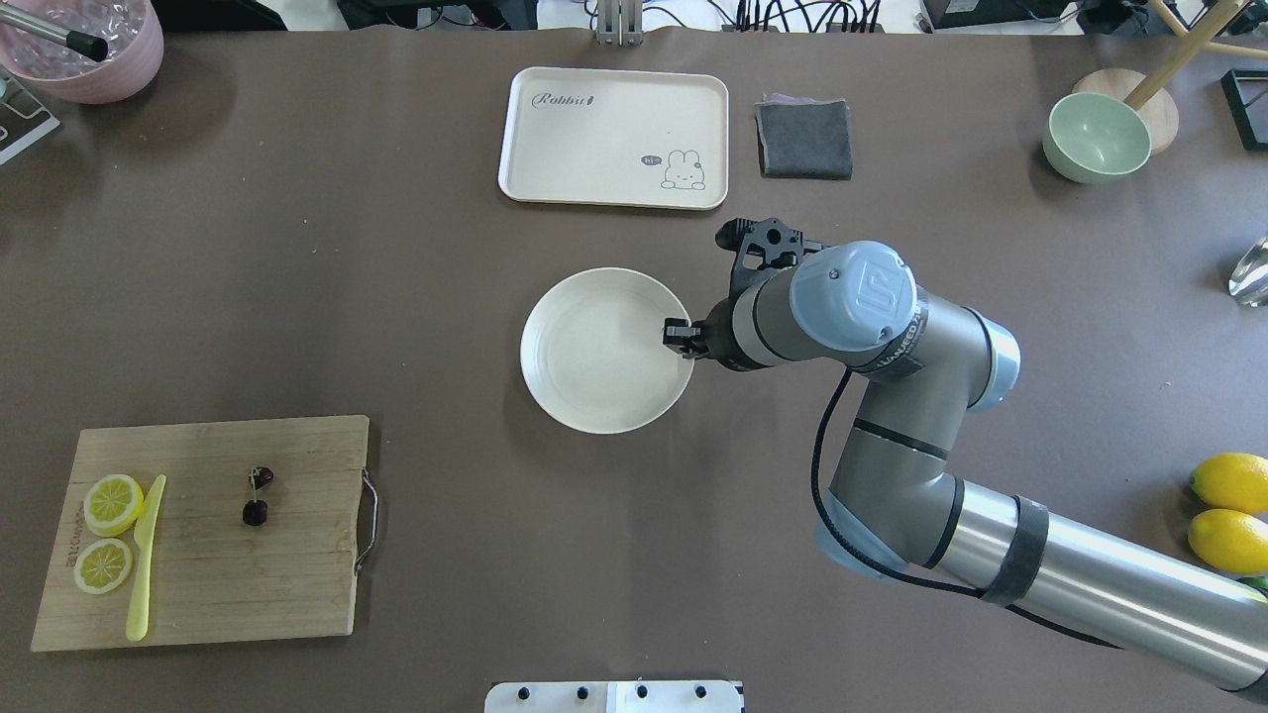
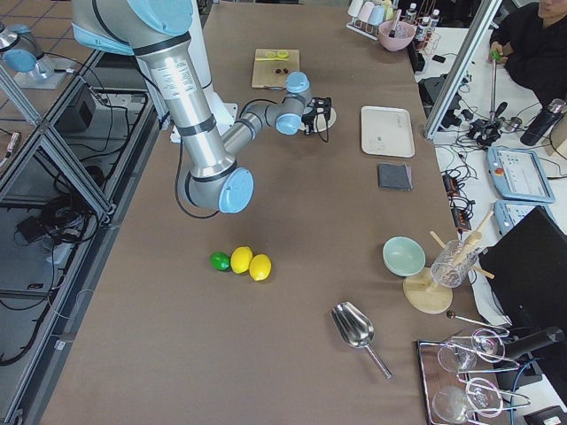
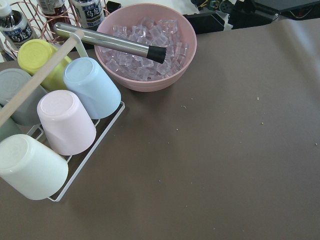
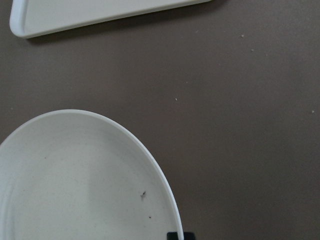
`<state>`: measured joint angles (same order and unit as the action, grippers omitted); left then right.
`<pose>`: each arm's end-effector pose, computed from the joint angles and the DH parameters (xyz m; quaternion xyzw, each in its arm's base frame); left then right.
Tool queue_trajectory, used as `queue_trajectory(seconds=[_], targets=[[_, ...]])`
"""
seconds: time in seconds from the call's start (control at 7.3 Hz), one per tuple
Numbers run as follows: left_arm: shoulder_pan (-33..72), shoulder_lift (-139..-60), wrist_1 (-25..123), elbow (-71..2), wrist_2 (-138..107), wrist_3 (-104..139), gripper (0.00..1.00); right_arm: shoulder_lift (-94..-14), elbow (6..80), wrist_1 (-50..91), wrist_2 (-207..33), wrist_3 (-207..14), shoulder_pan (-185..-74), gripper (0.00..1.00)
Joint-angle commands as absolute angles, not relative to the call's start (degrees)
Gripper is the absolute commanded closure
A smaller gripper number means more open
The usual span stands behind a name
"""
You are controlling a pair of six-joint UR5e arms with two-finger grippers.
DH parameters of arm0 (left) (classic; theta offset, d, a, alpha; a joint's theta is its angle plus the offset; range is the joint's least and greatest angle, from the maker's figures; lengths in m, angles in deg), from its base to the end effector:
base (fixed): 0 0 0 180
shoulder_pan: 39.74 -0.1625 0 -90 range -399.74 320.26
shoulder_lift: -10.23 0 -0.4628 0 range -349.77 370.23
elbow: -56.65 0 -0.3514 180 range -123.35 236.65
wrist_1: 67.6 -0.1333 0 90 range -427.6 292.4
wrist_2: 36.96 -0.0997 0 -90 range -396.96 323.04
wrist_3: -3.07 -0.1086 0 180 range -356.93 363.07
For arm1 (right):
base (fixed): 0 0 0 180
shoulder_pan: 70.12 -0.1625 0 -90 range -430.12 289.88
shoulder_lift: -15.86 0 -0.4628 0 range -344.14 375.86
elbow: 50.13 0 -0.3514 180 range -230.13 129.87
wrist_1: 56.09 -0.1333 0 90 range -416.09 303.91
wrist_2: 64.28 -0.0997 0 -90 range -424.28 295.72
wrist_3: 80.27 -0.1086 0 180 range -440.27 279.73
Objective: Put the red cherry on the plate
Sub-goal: 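Slide the white plate with the right gripper toward the table centre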
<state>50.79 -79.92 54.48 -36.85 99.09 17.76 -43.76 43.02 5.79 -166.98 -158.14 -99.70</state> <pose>-0.0595 -0.4763 0.6059 0.2343 0.4042 0.0029 0.8841 -0.5265 -0.4247 0.3302 0.0925 -0.5097 0.0734 0.8522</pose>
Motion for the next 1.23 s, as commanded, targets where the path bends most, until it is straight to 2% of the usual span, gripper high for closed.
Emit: queue_trajectory(seconds=[0.0,0.14,0.27,0.41,0.82,1.1], targets=[[50.8,-79.9,54.5,-36.9,99.1,17.8,0.05,-43.7,42.6,6.3,-165.5,-158.1,-97.1,1.00],[50.8,-79.9,54.5,-37.0,99.1,17.8,0.05,-43.7,42.9,7.0,-166.0,-158.1,-97.2,1.00],[50.8,-79.8,54.4,-37.1,99.1,17.8,0.05,-43.6,42.8,9.3,-165.8,-158.2,-97.2,0.16],[50.8,-79.8,54.4,-37.1,99.1,17.8,0.04,-43.7,42.9,9.6,-165.5,-158.2,-97.2,0.01],[49.1,-79.9,54.7,-40.8,100.3,26.8,0.02,-43.7,46.5,13.4,-170.9,-158.1,-103.0,0.00],[41.5,-79.9,54.5,-46.1,96.5,37.6,0.03,-44.1,48.1,18.1,-176.4,-156.5,-109.5,0.00]])
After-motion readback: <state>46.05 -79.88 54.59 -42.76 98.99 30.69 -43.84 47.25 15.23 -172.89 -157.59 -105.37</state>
